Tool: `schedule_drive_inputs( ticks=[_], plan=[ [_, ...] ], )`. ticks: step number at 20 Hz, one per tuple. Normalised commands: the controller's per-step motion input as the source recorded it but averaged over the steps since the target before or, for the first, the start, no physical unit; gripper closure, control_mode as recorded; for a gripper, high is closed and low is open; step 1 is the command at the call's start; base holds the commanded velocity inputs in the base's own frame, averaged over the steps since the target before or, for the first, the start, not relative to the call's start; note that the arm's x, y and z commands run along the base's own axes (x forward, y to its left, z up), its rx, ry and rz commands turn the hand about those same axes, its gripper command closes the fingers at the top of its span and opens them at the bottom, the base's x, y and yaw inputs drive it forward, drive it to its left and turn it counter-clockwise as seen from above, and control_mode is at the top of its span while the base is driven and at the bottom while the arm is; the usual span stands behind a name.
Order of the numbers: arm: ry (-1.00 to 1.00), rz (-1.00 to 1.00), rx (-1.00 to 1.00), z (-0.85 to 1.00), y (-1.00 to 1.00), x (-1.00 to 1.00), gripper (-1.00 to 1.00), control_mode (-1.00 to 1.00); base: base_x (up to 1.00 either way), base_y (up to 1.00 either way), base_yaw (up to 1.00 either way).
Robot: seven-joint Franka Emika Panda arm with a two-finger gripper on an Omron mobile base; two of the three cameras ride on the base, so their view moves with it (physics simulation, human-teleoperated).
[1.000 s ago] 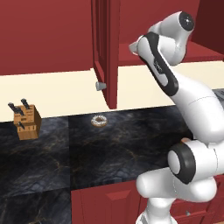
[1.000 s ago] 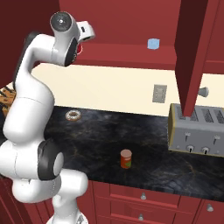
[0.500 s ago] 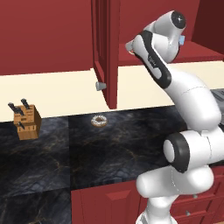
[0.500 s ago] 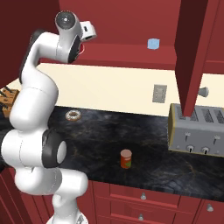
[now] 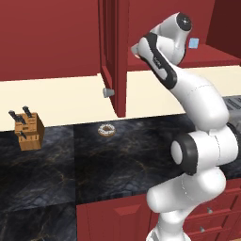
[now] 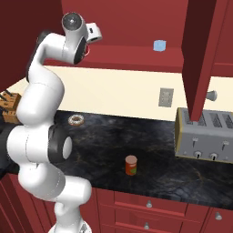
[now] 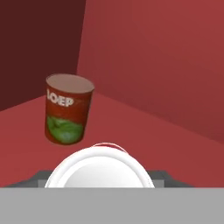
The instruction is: Pick the cans from the counter and place them in their designated side in the cabinet.
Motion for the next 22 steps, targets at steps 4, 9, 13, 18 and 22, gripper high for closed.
schedule_drive_inputs(
  ticks=[4,9,13,18,22],
  plan=[
    [0.01,0.00,0.00,-0.07,0.01,0.28,1.00,-1.00,0.00,0.00,0.00],
    [0.01,0.00,0.00,-0.08,0.00,0.33,1.00,-1.00,0.00,0.00,0.00],
    [0.02,0.00,0.00,-0.10,0.01,0.33,1.00,-1.00,0.00,0.00,0.00],
    [0.04,0.00,0.00,-0.16,0.00,0.29,-1.00,-1.00,0.00,0.00,0.00],
    [0.05,0.00,0.00,-0.04,0.00,0.19,-1.00,-1.00,0.00,0.00,0.00]
  ],
)
